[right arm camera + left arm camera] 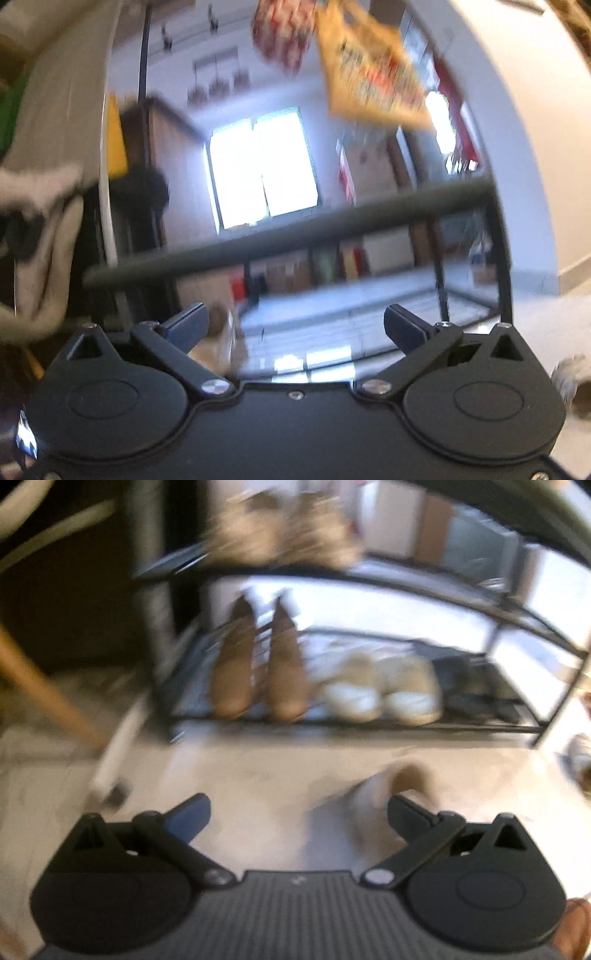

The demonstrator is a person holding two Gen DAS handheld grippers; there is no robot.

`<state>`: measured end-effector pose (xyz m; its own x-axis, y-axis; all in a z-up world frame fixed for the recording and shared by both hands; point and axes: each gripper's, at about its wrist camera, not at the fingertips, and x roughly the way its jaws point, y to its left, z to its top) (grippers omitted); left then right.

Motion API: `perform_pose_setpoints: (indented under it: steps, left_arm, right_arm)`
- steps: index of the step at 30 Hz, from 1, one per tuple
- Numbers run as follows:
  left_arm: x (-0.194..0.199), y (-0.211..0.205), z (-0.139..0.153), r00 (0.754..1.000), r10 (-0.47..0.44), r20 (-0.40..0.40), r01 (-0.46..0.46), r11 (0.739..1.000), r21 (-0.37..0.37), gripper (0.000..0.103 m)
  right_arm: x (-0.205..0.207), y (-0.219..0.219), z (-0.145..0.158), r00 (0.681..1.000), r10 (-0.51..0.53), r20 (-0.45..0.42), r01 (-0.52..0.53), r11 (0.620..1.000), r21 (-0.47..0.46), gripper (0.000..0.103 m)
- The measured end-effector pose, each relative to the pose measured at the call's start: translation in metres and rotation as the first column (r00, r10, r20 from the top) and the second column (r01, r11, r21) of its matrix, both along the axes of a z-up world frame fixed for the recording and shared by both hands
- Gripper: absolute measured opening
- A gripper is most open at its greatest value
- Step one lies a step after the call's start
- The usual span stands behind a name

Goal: Organize scattered shoes

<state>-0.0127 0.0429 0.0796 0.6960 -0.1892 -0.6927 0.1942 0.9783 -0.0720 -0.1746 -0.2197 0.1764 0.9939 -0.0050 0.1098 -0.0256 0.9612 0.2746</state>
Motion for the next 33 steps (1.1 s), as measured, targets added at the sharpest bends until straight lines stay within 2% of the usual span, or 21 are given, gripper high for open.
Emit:
perform_pose_setpoints:
  steps: [5,6,8,9,11,15,16,17,18,19,20,21,23,25,26,27,28,29,30,31,33]
  left_arm:
    - [0.012,-0.108,0.006,0.982,-0.175,0.066,0.176,0.984,-0.016,0.102]
    - [0.017,-0.147,0.005,0.968,-0.231,0.096,0.233,0.972,-0.015,0.102]
    - [0.017,-0.195,0.002,0.942,-0.306,0.135,0.304,0.952,0.040,0.102]
    - [0.019,-0.238,-0.002,0.913,-0.376,0.161,0.363,0.926,0.104,0.102]
    - [0.022,-0.294,-0.012,0.866,-0.465,0.184,0.440,0.883,0.163,0.102]
    - [0.019,-0.414,-0.032,0.693,-0.682,0.232,0.633,0.730,0.257,0.102]
    - [0.018,-0.437,-0.037,0.653,-0.717,0.242,0.661,0.696,0.279,0.102]
    - [0.017,-0.456,-0.043,0.622,-0.736,0.268,0.661,0.677,0.323,0.102]
    - [0.015,-0.487,-0.052,0.569,-0.761,0.311,0.649,0.648,0.398,0.102]
    - [0.016,-0.505,-0.059,0.533,-0.780,0.329,0.646,0.626,0.437,0.102]
    - [0.018,-0.519,-0.063,0.504,-0.796,0.334,0.654,0.605,0.454,0.102]
    - [0.024,-0.541,-0.070,0.456,-0.823,0.338,0.677,0.568,0.467,0.102]
    - [0.028,-0.574,-0.080,0.368,-0.859,0.357,0.710,0.507,0.489,0.102]
    - [0.031,-0.595,-0.088,0.294,-0.879,0.376,0.721,0.462,0.516,0.102]
    - [0.033,-0.605,-0.094,0.254,-0.890,0.380,0.724,0.435,0.536,0.102]
    - [0.034,-0.618,-0.101,0.202,-0.907,0.370,0.730,0.391,0.560,0.102]
    - [0.034,-0.625,-0.106,0.167,-0.921,0.353,0.736,0.354,0.576,0.102]
    - [0.036,-0.630,-0.111,0.142,-0.933,0.330,0.742,0.321,0.589,0.102]
    - [0.040,-0.638,-0.119,0.101,-0.954,0.282,0.751,0.259,0.607,0.102]
    - [0.043,-0.644,-0.125,0.069,-0.967,0.244,0.756,0.210,0.620,0.101]
    - [0.049,-0.650,-0.131,0.030,-0.976,0.214,0.761,0.161,0.629,0.102]
  right_arm:
    - [-0.020,-0.042,0.009,0.992,-0.084,0.095,0.071,0.988,0.136,0.103]
    - [-0.022,-0.048,0.008,0.989,-0.105,0.105,0.087,0.983,0.164,0.103]
    - [-0.028,-0.059,0.008,0.986,-0.117,0.119,0.094,0.978,0.184,0.103]
    - [-0.029,-0.064,0.007,0.985,-0.120,0.127,0.095,0.978,0.187,0.103]
    - [-0.032,-0.072,0.005,0.978,-0.145,0.151,0.116,0.975,0.188,0.103]
    - [-0.045,-0.106,-0.001,0.941,-0.269,0.203,0.210,0.939,0.272,0.103]
    - [-0.046,-0.114,-0.006,0.929,-0.310,0.202,0.242,0.922,0.303,0.103]
    - [-0.048,-0.122,-0.010,0.915,-0.352,0.198,0.275,0.902,0.333,0.103]
    - [-0.048,-0.130,-0.015,0.897,-0.407,0.174,0.326,0.874,0.361,0.103]
    - [-0.047,-0.137,-0.021,0.866,-0.479,0.144,0.395,0.831,0.391,0.103]
    - [-0.046,-0.143,-0.026,0.848,-0.517,0.119,0.433,0.804,0.407,0.103]
    - [-0.042,-0.158,-0.035,0.817,-0.574,0.048,0.499,0.746,0.441,0.103]
    - [-0.037,-0.175,-0.045,0.803,-0.596,-0.010,0.524,0.699,0.487,0.103]
    - [-0.029,-0.200,-0.062,0.790,-0.606,-0.094,0.545,0.623,0.560,0.103]
    - [-0.026,-0.205,-0.066,0.790,-0.603,-0.111,0.546,0.609,0.576,0.103]
    - [-0.021,-0.214,-0.074,0.793,-0.592,-0.143,0.545,0.584,0.602,0.103]
    - [-0.016,-0.222,-0.082,0.796,-0.580,-0.173,0.544,0.559,0.625,0.103]
    - [-0.015,-0.225,-0.085,0.796,-0.577,-0.181,0.545,0.555,0.629,0.103]
    - [-0.011,-0.231,-0.092,0.795,-0.574,-0.198,0.551,0.545,0.632,0.103]
    - [-0.009,-0.234,-0.096,0.792,-0.574,-0.210,0.558,0.539,0.631,0.103]
    - [-0.004,-0.238,-0.106,0.791,-0.568,-0.226,0.565,0.538,0.626,0.103]
